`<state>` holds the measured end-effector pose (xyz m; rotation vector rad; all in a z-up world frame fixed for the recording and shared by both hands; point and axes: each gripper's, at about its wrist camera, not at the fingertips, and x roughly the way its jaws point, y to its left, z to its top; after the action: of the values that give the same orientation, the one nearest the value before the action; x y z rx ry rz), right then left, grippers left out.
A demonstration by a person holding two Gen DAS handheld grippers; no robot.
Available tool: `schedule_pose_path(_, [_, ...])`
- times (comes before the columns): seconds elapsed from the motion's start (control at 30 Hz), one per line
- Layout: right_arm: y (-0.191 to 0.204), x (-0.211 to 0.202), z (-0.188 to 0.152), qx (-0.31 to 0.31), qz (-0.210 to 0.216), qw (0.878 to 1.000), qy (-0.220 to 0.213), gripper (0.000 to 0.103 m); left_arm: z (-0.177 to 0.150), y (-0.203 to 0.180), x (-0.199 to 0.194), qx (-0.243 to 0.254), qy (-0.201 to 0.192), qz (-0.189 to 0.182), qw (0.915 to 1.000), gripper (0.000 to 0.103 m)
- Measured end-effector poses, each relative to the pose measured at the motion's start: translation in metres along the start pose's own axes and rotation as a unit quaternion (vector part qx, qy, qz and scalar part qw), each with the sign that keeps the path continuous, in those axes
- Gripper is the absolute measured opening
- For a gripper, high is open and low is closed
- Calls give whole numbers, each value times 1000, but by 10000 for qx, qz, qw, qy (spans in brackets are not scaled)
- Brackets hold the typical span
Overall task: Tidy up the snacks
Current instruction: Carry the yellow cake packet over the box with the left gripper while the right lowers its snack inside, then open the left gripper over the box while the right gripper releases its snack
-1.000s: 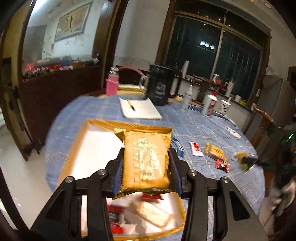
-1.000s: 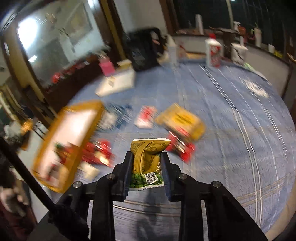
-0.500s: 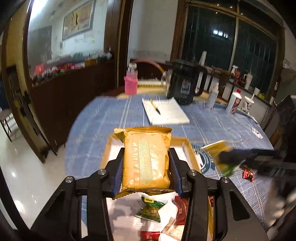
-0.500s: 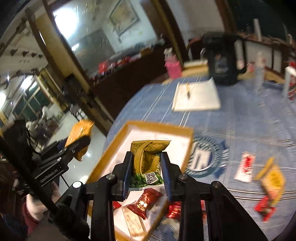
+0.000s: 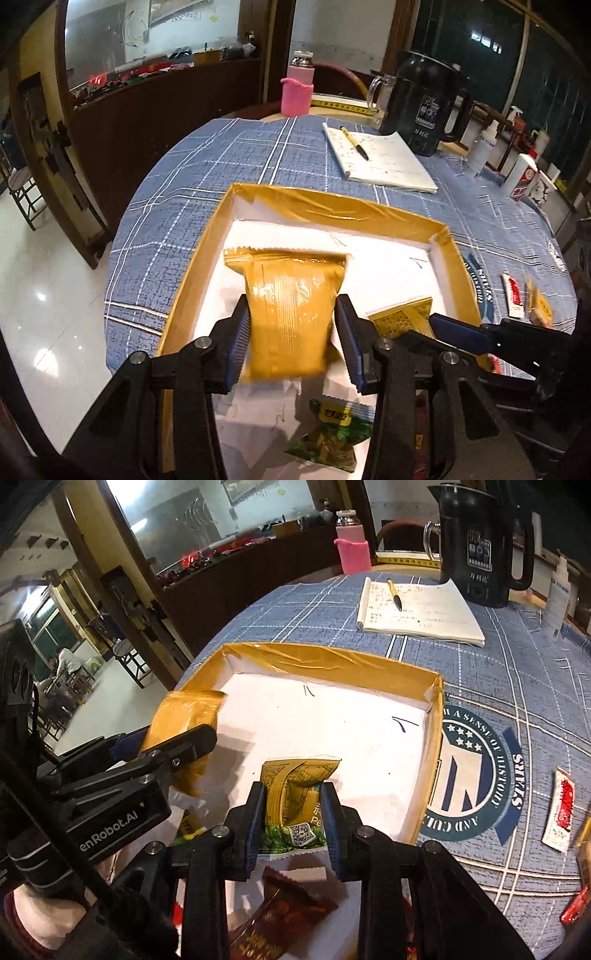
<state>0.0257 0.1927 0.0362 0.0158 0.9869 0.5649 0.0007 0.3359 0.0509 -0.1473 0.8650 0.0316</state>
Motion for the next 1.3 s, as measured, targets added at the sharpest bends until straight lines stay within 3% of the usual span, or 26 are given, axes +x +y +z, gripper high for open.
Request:
schedule_pose_path(0.13, [4,-5,-1,11,16,10000,-71,36,-2,-2,-8,119,-159,169,9997,50])
schedule_pose_path(0.27, [1,-21,-2,52,46,9996,-291,41,-5,-4,-22,91,-236,505,9984,66])
schedule_pose_path(0.4, [-4,-45,-9,-11,60,9985,-539,42,-13,-18,-48,171,-526,783,9954,77])
schedule_pose_path(0.63, [-44,-88,-33,263,104,9964,-799,44,-29,-59,-77,246,-700,568,9956,77])
schedule_pose_path(0.87, [-126,-137,-69,824,-139,9920,-941,45,-48,-123,-94,404,-682,13,9969,77])
schedule_pose_path(1.1, [-236,-201,-105,1729,-715,9740,-1280,47,-65,-177,-85,300,-194,-1086,9934,77])
schedule_pose_path(1.3, [-284,-212,-125,2125,-946,9665,-1083,50,-78,-220,-69,566,31,-1312,9897,77])
